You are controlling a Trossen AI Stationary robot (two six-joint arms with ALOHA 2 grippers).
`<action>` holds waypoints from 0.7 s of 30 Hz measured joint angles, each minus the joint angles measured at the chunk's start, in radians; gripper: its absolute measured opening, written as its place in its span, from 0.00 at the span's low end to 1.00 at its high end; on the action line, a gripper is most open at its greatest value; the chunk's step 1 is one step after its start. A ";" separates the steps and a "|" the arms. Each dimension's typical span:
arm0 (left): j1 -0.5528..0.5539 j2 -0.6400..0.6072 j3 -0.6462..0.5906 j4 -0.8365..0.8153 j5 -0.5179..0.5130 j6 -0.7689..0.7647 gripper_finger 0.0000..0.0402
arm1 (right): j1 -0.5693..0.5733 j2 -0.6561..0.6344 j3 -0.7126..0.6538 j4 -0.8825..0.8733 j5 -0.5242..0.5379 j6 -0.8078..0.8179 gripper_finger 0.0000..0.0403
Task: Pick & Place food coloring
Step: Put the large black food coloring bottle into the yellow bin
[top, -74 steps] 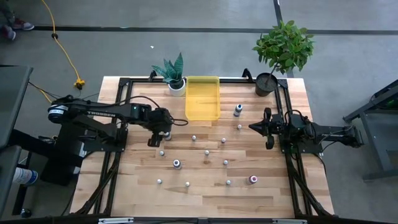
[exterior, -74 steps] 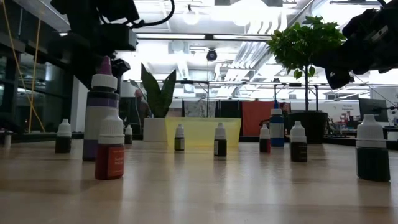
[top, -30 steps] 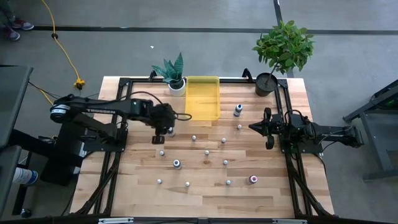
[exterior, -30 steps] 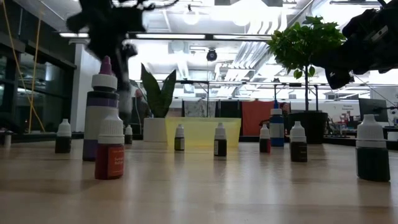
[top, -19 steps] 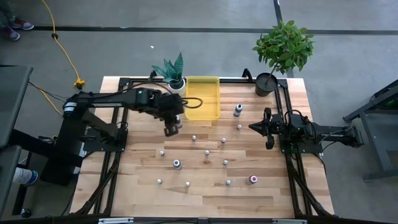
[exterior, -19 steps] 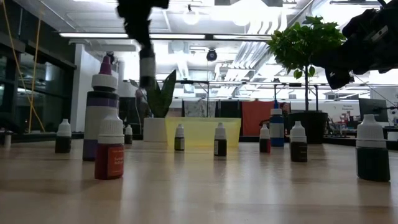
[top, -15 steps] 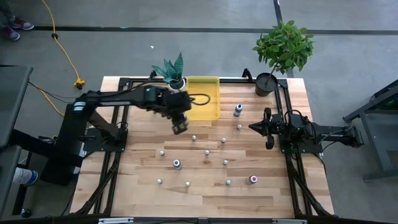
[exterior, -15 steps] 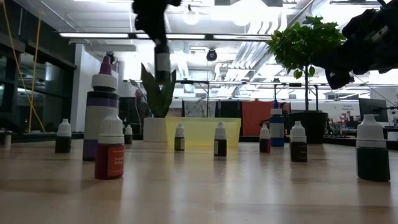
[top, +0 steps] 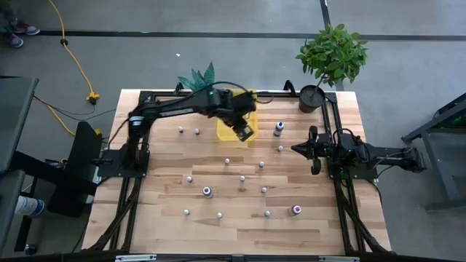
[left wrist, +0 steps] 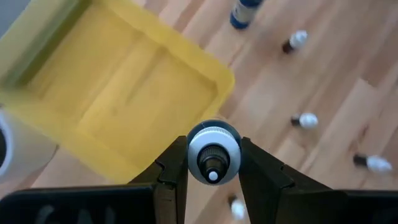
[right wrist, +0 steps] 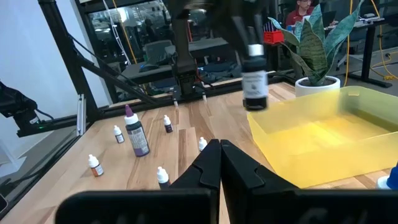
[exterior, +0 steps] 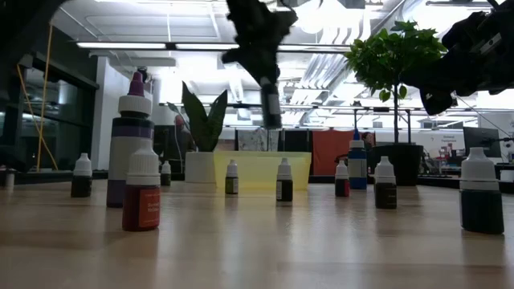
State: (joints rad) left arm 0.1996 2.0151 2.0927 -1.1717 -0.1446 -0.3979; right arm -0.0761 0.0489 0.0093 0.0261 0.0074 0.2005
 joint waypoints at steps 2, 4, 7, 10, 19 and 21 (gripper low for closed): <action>0.021 0.051 0.062 -0.006 0.000 -0.004 0.24 | 0.000 0.000 0.000 0.000 0.000 0.000 0.00; 0.043 0.099 0.119 -0.010 0.000 -0.009 0.24 | 0.000 0.001 0.000 0.000 0.000 0.000 0.00; 0.082 0.166 0.193 -0.015 -0.003 -0.027 0.24 | 0.000 0.001 0.000 0.000 0.000 0.000 0.00; 0.120 0.213 0.253 -0.013 -0.005 -0.046 0.24 | 0.000 0.001 0.000 0.000 0.000 0.000 0.00; 0.213 0.264 0.259 0.057 -0.027 -0.144 0.24 | 0.000 0.002 0.000 0.000 0.000 0.000 0.00; 0.221 0.269 0.261 0.111 -0.057 -0.158 0.24 | 0.000 0.002 0.000 0.000 0.000 0.000 0.00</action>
State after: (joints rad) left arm 0.4210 2.2838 2.3541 -1.0610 -0.2012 -0.5556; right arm -0.0759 0.0513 0.0093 0.0263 0.0076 0.2005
